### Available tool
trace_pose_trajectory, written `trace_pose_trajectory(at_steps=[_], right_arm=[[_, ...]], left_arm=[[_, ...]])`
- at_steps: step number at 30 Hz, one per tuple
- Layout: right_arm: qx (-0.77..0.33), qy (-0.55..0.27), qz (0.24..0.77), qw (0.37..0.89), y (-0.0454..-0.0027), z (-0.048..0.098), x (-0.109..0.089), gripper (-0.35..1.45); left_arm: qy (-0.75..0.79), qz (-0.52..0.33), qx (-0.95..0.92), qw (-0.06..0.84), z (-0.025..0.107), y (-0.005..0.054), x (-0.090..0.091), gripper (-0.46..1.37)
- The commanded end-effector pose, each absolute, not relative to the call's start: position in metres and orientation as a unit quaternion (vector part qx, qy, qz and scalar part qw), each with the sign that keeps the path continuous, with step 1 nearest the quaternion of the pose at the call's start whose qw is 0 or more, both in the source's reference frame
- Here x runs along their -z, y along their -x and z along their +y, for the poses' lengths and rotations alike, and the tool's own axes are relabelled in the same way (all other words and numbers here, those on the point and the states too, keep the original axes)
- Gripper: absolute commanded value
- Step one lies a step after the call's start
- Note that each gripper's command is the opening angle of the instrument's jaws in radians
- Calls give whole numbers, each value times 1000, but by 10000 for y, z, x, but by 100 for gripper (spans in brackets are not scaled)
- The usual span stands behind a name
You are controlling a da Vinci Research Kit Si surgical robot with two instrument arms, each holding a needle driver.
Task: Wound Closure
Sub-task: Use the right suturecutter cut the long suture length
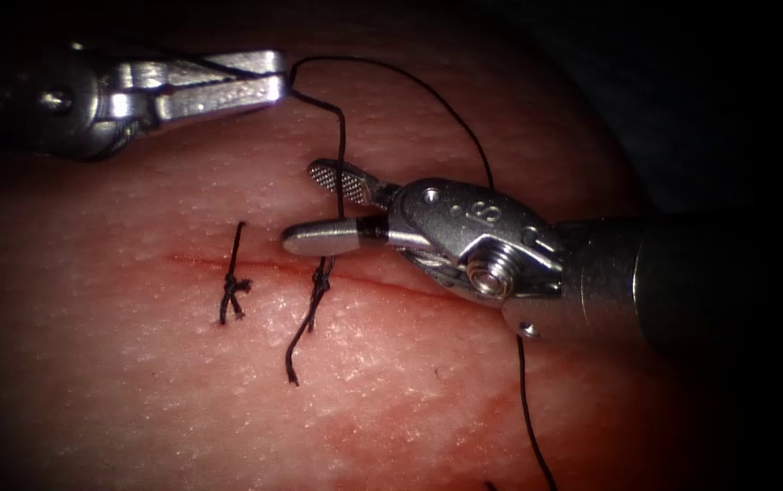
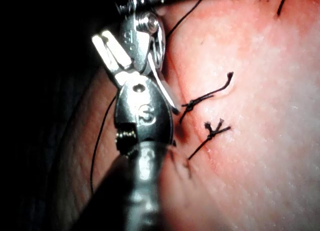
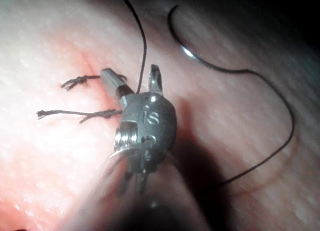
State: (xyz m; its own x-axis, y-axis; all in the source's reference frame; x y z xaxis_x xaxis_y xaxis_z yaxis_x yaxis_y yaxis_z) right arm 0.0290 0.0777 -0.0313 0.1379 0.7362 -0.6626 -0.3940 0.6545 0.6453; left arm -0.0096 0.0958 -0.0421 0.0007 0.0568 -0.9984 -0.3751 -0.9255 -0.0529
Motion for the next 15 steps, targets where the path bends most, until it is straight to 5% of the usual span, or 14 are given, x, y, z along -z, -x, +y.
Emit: trace_pose_trajectory(at_steps=[1,15], right_arm=[[-383,-161,533,737,-290,778,313,100],[-355,-126,540,752,-295,782,312,112]], left_arm=[[690,115,-698,154,958,95,421,-35],[685,112,-702,162,970,84,429,-35]])
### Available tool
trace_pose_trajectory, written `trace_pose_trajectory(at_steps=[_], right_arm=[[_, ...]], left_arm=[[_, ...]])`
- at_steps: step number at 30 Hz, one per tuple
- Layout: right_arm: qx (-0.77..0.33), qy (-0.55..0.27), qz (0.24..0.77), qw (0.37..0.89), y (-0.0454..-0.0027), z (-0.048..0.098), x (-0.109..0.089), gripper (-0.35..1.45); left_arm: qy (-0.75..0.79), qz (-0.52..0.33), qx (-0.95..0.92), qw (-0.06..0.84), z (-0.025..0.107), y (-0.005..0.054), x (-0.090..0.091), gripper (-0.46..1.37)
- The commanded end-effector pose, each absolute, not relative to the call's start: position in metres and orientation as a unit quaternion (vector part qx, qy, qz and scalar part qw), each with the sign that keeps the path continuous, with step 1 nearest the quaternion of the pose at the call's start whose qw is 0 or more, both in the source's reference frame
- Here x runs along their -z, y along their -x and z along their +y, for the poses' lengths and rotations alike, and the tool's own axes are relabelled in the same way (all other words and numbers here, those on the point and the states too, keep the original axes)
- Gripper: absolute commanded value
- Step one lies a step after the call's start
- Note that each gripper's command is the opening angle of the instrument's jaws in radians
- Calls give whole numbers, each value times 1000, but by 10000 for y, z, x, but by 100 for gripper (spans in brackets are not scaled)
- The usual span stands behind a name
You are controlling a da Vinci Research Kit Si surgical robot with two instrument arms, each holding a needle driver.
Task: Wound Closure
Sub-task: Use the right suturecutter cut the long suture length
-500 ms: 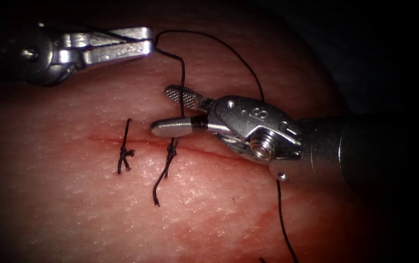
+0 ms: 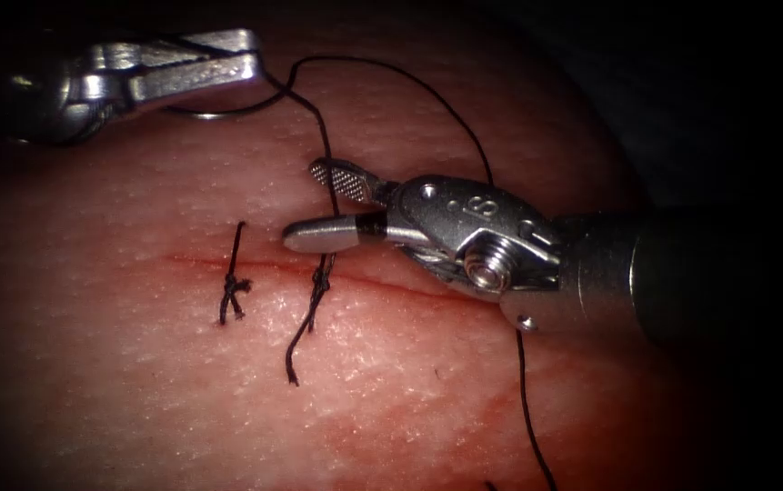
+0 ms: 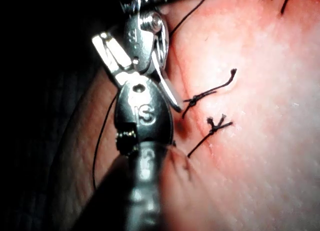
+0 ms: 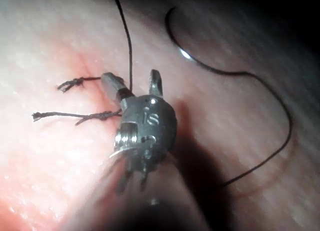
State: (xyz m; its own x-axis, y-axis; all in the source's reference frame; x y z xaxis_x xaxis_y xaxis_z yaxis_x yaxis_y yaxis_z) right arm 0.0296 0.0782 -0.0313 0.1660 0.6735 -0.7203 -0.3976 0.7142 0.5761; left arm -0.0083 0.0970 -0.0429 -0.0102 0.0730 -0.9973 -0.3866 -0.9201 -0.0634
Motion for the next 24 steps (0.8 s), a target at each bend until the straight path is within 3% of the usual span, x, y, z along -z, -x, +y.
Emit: trace_pose_trajectory(at_steps=[1,24], right_arm=[[-354,-124,543,752,-296,782,312,112],[-333,-61,591,733,-332,771,309,118]], left_arm=[[685,111,-702,162,971,84,430,-35],[680,115,-705,164,1001,82,452,-35]])
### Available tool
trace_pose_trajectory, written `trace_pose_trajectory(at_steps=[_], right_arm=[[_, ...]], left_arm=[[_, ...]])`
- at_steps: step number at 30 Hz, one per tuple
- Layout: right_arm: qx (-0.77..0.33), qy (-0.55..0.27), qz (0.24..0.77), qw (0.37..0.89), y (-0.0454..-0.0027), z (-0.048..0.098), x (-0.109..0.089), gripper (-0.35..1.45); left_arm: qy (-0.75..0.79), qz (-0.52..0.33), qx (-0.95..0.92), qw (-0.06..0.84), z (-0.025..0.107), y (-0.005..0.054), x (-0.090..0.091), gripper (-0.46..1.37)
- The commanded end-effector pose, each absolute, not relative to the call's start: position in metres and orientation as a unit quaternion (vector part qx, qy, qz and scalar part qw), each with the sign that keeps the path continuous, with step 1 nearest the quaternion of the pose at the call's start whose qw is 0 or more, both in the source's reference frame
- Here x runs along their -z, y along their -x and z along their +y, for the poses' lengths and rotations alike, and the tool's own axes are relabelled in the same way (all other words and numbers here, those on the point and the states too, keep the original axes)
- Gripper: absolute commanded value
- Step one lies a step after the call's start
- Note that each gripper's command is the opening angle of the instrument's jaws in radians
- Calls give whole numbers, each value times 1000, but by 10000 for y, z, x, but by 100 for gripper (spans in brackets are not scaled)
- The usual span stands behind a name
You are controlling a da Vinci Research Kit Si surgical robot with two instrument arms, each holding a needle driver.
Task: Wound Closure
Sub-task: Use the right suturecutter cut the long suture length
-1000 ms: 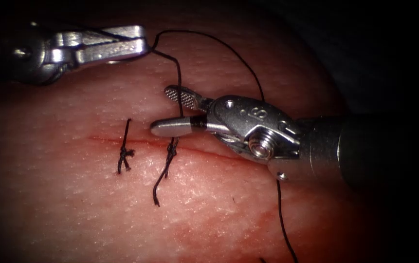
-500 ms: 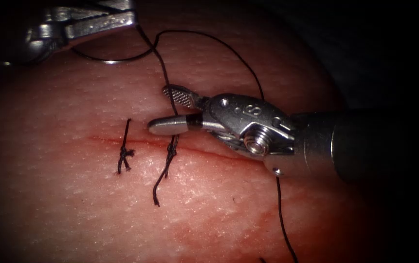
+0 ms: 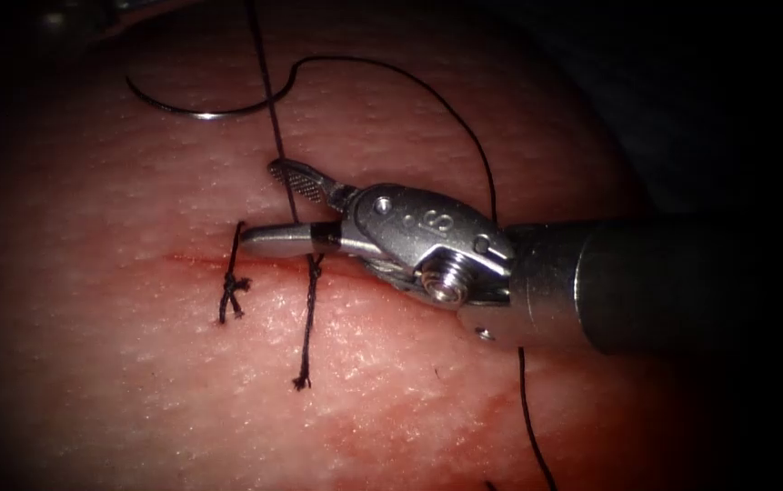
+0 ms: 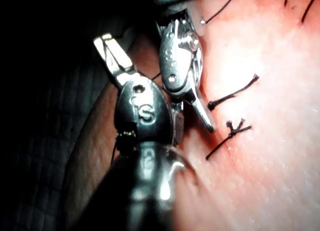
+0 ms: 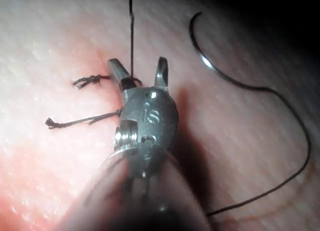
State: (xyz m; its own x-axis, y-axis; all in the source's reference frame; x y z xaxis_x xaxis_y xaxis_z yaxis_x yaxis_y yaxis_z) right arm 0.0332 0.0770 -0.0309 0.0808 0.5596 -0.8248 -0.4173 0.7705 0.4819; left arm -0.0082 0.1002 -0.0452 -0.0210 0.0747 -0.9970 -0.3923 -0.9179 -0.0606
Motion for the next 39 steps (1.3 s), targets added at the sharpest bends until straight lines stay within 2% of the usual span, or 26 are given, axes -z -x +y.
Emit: trace_pose_trajectory(at_steps=[1,25,39], right_arm=[[-331,-59,591,734,-333,771,309,118],[-328,-55,592,734,-357,763,321,128],[-313,-57,596,738,-337,763,335,127]], left_arm=[[680,114,-706,163,1002,83,452,-35],[672,117,-713,161,1022,88,455,-35],[672,119,-714,157,1022,89,453,-35]])
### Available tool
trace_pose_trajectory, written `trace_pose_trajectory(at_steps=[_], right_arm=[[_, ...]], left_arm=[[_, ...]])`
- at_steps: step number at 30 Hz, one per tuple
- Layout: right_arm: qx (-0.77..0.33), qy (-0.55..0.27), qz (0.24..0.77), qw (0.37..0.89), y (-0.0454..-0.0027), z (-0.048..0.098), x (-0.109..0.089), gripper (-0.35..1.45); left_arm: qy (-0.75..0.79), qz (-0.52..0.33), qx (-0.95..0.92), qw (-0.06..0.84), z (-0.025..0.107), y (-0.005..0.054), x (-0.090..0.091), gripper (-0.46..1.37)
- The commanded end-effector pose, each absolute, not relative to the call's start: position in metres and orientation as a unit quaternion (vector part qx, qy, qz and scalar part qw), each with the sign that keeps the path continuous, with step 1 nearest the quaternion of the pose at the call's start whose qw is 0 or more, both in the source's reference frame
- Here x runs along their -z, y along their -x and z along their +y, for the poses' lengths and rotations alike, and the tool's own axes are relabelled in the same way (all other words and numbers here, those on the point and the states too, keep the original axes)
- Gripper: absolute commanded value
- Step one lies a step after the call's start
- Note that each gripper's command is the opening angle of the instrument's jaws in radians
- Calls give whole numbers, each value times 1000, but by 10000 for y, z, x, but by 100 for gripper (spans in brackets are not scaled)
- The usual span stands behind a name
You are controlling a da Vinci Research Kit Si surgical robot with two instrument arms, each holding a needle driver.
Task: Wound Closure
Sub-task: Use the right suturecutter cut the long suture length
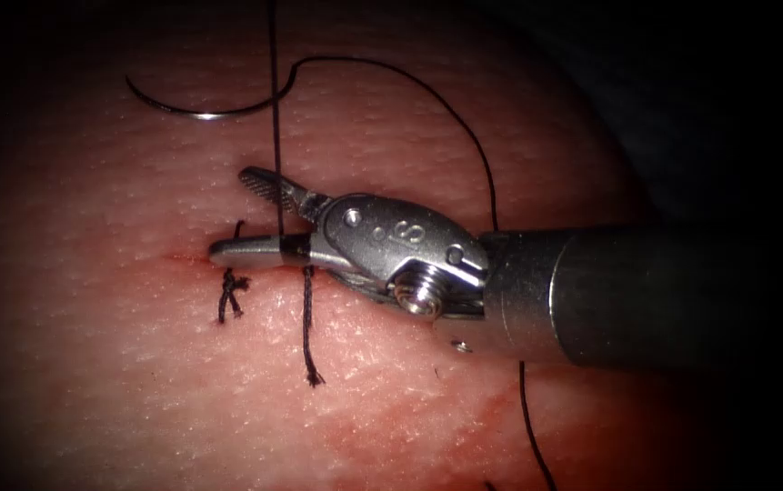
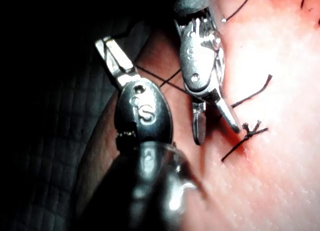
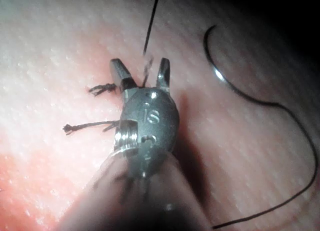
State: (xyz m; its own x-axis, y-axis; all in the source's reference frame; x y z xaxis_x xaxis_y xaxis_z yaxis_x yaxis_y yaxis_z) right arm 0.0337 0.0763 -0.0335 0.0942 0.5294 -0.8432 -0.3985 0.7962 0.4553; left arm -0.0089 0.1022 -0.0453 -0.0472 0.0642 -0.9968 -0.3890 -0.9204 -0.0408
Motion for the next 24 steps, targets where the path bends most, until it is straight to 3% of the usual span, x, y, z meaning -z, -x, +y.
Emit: trace_pose_trajectory(at_steps=[1,24], right_arm=[[-313,-57,596,738,-337,763,336,127],[-312,-48,594,740,-345,768,326,127]], left_arm=[[672,119,-714,157,1022,89,453,-35],[672,118,-714,157,1022,89,455,-35]])
